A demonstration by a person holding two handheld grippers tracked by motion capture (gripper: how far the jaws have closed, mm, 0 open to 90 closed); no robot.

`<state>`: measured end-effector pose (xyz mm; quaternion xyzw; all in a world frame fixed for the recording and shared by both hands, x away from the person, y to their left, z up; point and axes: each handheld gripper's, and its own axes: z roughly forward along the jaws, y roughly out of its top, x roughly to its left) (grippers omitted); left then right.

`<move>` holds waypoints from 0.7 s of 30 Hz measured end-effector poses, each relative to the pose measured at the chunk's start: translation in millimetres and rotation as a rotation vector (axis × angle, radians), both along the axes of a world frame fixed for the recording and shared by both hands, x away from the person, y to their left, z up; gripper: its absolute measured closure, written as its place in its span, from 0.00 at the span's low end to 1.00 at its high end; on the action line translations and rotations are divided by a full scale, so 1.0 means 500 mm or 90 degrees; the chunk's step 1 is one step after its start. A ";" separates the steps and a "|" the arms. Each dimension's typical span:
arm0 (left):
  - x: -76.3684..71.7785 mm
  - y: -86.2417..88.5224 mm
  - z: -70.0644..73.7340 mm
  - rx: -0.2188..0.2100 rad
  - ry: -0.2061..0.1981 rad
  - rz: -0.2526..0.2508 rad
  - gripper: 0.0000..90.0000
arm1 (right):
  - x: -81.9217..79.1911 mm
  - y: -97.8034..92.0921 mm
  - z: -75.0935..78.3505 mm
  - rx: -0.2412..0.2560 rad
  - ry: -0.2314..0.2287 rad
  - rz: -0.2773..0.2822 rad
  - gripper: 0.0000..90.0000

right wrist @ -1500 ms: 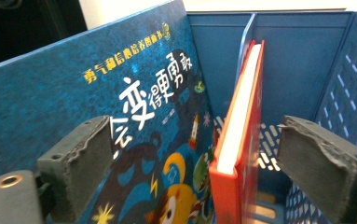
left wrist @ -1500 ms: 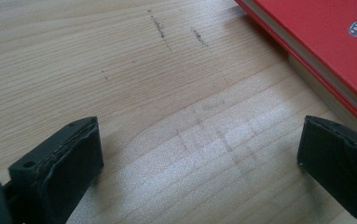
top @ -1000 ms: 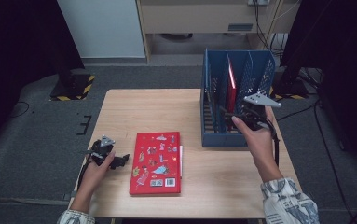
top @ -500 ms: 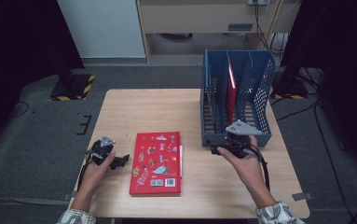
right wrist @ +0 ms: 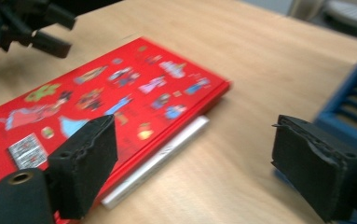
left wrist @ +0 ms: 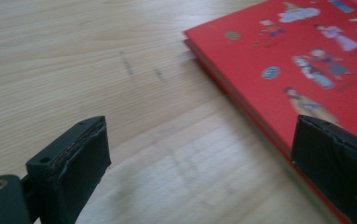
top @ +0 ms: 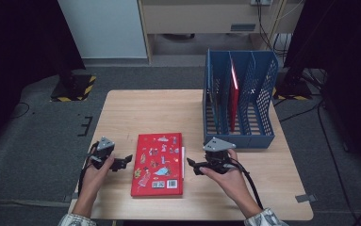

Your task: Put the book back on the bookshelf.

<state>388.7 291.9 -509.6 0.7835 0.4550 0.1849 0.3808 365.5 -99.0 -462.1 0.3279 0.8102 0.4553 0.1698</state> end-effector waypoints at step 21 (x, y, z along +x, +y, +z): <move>0.019 -0.080 -0.020 -0.009 0.030 -0.064 0.04 | -0.030 0.093 -0.105 -0.060 0.118 0.120 0.09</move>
